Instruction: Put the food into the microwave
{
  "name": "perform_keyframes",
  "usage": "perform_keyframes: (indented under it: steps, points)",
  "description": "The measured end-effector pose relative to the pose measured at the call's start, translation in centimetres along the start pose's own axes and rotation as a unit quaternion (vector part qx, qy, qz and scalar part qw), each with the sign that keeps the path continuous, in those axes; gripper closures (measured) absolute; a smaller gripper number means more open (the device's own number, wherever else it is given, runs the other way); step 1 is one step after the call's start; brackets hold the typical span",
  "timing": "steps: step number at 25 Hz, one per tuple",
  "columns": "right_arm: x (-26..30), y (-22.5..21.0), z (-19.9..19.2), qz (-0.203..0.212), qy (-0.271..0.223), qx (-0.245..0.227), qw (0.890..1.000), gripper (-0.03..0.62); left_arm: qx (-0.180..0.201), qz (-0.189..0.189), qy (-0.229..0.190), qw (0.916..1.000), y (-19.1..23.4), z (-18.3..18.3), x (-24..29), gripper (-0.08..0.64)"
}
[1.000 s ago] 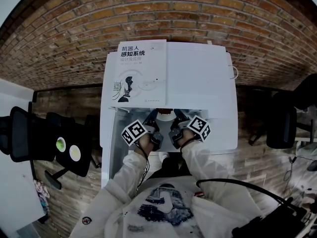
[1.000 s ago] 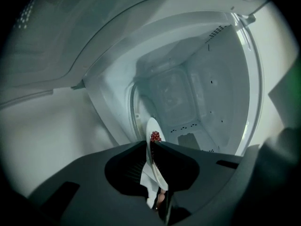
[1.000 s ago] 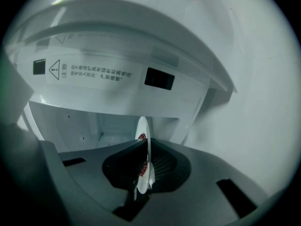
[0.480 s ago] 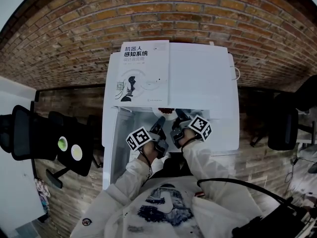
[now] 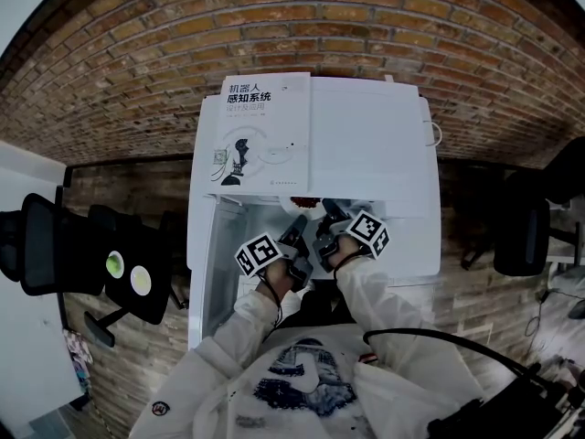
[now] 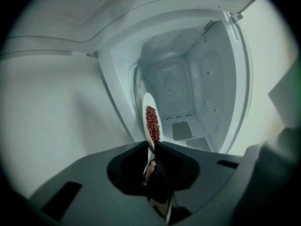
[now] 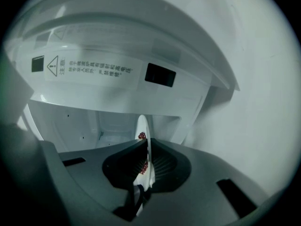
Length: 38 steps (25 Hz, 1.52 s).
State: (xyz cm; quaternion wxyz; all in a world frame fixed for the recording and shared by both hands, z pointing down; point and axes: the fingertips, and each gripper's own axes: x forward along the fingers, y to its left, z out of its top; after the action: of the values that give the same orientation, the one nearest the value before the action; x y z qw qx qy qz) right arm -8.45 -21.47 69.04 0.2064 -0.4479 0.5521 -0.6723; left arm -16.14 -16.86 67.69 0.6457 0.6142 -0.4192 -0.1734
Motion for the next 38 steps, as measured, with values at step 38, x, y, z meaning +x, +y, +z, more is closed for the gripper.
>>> perform_keyframes:
  steps: [38]
  points:
    - [-2.6,-0.4,-2.6,0.011,0.032,0.016,0.999,0.528,-0.017,-0.007,-0.011,0.9998,-0.1,0.3,0.1,0.526]
